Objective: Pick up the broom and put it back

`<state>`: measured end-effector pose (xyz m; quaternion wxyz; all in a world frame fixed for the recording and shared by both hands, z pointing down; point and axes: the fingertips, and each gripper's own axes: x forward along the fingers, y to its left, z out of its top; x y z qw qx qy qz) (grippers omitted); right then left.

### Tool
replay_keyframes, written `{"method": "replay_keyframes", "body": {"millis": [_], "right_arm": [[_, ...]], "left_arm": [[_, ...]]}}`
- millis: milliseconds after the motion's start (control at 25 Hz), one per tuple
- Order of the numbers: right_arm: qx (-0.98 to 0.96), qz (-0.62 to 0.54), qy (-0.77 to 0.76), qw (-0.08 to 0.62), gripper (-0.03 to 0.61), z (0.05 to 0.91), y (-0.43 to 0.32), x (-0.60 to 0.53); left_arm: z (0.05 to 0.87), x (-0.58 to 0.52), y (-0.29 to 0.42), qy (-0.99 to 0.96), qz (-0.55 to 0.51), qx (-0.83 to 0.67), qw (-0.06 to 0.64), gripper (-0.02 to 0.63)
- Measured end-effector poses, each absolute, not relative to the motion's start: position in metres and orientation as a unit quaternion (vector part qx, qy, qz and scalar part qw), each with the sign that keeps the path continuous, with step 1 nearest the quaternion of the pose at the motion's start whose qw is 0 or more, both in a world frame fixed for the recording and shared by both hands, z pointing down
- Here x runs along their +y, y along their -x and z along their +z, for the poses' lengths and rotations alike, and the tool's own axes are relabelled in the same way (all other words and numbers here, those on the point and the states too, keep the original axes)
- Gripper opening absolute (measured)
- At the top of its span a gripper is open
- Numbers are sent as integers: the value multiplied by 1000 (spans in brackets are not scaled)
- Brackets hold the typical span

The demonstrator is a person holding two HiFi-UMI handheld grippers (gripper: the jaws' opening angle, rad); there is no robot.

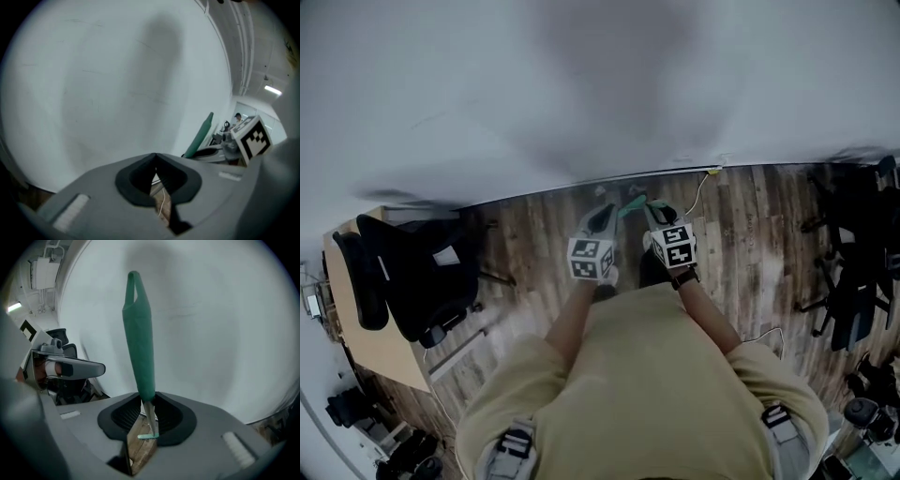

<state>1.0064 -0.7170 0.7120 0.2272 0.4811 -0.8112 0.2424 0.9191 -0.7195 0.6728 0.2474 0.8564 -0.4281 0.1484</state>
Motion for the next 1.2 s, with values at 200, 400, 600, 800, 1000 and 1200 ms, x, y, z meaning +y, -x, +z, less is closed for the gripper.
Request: {"method": "replay_keyframes", "body": {"millis": [200,400,600,800,1000,1200], "right_arm": [[-808,265,-470,236,95,752,-995,-748],[-790,302,-470,252,100,799,-997,-755],[-770,333,-468,277,104,849,-1002,-749],[-740,362,-482,297,104,900,-1013,-755],[-729,376,-486,303,109,933,-1013,-777],[-736,383,-477,289,103,952,-1011,-820]], "left_arm": [[698,-732,-903,-832,156,-461,268,2],[725,-734,-900,-817,173,-473,280,2],[756,-739,-899,-804,188,-477,302,2],[782,-750,-897,-795,206,-481,308,2],[798,-755,-894,-789,214,-481,315,2],[804,-759,-895,-784,212,-486,322,2]]}}
